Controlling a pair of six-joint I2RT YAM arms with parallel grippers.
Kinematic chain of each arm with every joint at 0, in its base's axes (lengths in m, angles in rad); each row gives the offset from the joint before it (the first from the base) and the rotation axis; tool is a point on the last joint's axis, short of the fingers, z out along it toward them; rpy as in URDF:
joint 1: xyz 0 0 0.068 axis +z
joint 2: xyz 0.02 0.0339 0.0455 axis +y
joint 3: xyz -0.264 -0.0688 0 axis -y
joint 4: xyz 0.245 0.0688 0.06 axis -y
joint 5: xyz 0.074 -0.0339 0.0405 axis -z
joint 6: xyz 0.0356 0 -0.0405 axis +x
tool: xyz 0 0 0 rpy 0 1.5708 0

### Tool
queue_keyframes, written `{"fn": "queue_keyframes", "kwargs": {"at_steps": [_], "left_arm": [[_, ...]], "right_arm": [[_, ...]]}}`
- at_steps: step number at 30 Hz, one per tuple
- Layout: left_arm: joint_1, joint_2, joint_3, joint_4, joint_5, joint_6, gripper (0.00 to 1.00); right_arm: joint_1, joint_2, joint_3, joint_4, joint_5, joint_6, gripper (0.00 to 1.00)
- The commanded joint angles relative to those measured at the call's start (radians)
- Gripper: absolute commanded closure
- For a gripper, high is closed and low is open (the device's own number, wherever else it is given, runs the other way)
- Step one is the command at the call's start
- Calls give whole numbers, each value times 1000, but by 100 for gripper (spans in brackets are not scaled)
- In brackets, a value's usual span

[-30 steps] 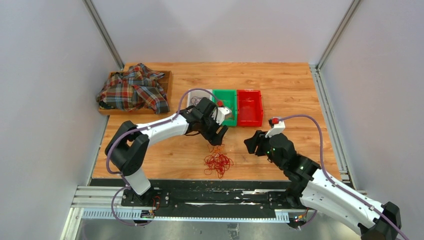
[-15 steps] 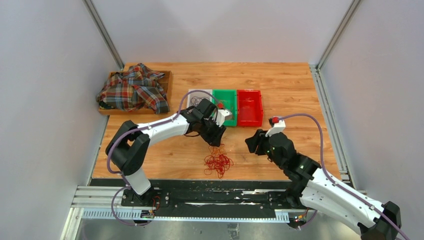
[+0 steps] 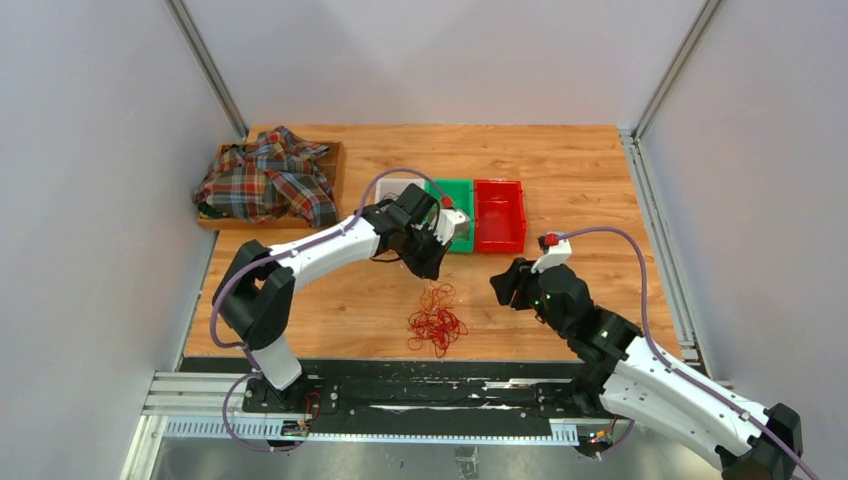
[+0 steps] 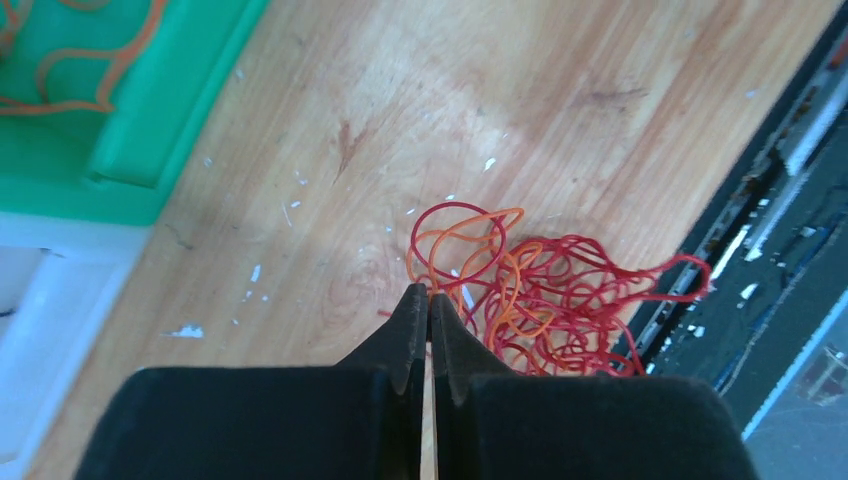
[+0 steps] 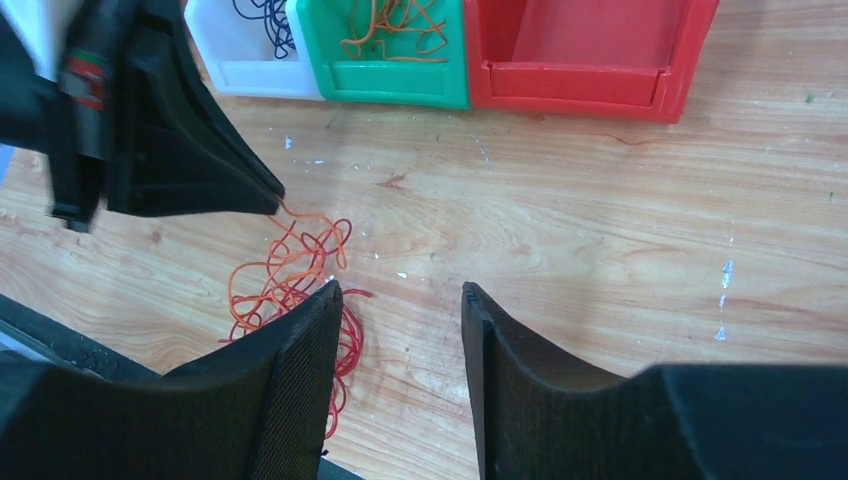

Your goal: Untangle the cables

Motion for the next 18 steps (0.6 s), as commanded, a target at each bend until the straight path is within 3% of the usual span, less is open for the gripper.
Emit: {"fn": "queue_keyframes", "kwargs": {"at_steps": [1, 9, 14, 18], "left_arm": [[-1, -106, 130, -155, 76, 93, 99], [-1, -195, 260, -385, 191, 208, 99], [-1, -206, 336, -438, 200, 220, 99], [-1, -208, 399, -450, 210, 205, 99]], "right_arm": [[-17, 9, 33, 66, -2, -24, 49], [-17, 94, 30, 370, -224, -122, 29], [-17, 123, 38, 522, -346, -159, 26], [-16, 168, 67, 531, -387, -165, 26]]}}
